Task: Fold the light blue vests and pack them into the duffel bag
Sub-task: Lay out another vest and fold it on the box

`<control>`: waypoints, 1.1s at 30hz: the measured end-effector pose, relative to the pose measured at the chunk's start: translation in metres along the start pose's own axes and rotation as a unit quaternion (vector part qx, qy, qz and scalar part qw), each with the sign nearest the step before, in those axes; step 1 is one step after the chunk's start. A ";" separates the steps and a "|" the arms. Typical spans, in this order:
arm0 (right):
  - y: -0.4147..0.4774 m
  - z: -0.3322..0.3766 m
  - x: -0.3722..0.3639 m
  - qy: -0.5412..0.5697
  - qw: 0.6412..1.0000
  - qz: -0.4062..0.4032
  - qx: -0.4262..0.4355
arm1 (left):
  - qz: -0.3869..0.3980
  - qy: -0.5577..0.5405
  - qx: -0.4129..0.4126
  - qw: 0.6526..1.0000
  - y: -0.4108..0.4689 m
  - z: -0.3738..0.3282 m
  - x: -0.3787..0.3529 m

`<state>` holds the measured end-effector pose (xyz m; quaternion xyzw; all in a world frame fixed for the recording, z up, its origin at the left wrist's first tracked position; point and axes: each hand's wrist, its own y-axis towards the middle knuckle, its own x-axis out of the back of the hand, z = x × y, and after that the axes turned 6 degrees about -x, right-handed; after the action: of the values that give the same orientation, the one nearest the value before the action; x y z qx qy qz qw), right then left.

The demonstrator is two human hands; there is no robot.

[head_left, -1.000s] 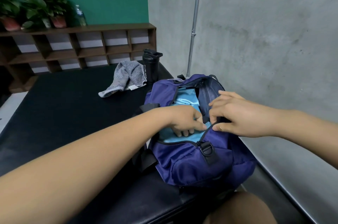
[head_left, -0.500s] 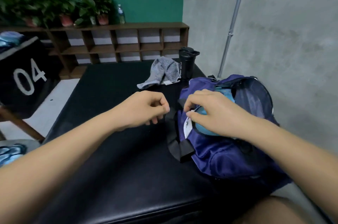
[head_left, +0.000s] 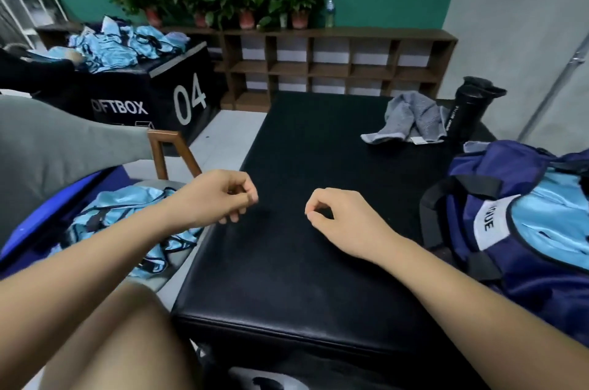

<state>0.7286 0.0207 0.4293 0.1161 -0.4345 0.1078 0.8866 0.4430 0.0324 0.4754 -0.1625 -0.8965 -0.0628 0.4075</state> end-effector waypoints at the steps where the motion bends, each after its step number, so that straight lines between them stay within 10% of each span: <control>1: 0.006 0.005 -0.014 0.002 1.000 0.007 0.003 | -0.013 0.007 0.010 1.000 -0.007 0.013 0.008; 19: 0.060 0.048 -0.150 -0.100 0.991 -0.038 0.081 | -0.181 0.130 0.184 0.957 -0.029 0.229 0.102; 33: 0.057 0.044 -0.154 -0.130 0.986 -0.057 0.093 | -0.144 0.228 0.281 0.921 -0.006 0.308 0.100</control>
<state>0.5871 0.0475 0.3397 0.2355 -0.5269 0.0812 0.8126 0.1606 0.1266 0.3475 0.1081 -0.7737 0.0990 0.6164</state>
